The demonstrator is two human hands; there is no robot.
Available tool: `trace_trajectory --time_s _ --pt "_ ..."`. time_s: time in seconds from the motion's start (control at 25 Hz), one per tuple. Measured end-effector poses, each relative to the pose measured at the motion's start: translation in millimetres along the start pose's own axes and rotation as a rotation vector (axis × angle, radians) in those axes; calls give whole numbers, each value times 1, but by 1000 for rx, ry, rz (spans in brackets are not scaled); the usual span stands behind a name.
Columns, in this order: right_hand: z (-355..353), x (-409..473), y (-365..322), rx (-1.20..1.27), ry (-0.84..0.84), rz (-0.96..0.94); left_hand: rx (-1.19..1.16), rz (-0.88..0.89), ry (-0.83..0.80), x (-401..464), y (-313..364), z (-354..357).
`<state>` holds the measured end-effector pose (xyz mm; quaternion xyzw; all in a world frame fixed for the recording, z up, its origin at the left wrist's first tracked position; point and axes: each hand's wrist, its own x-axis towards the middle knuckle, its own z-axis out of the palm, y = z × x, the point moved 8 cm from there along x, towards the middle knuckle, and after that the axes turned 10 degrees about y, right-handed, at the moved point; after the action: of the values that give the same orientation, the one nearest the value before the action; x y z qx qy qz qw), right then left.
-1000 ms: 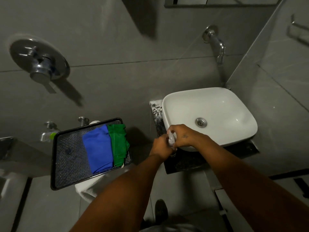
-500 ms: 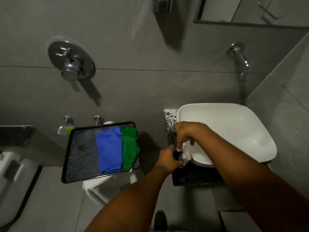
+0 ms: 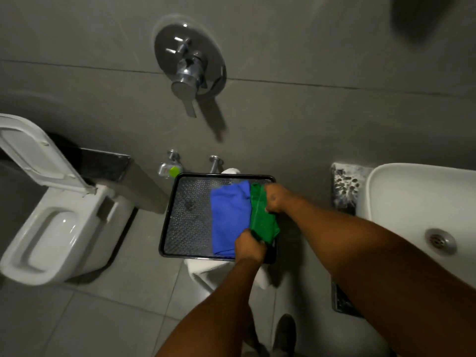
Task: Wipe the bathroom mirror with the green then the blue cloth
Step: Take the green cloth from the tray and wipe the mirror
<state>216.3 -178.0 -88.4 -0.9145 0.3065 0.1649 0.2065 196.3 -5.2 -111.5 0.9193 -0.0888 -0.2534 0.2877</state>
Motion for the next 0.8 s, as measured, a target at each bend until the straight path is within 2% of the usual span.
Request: trace_trajectory --time_s 0.32,0.48,0.56,0.64,0.8 --pt "28 38 7 -66 -53 69 -68 -96 26 28 -15 22" --pt "5 25 0 -57 -77 49 -213 -269 -117 30 -9 36" --pt "-39 12 -7 -80 -39 6 -408 -295 -198 28 21 33" --pt "-106 -1 -16 -108 51 -35 -574 -236 -192 30 68 12" --pt "-303 -76 -29 -109 436 -39 -789 94 -176 7 221 -82"
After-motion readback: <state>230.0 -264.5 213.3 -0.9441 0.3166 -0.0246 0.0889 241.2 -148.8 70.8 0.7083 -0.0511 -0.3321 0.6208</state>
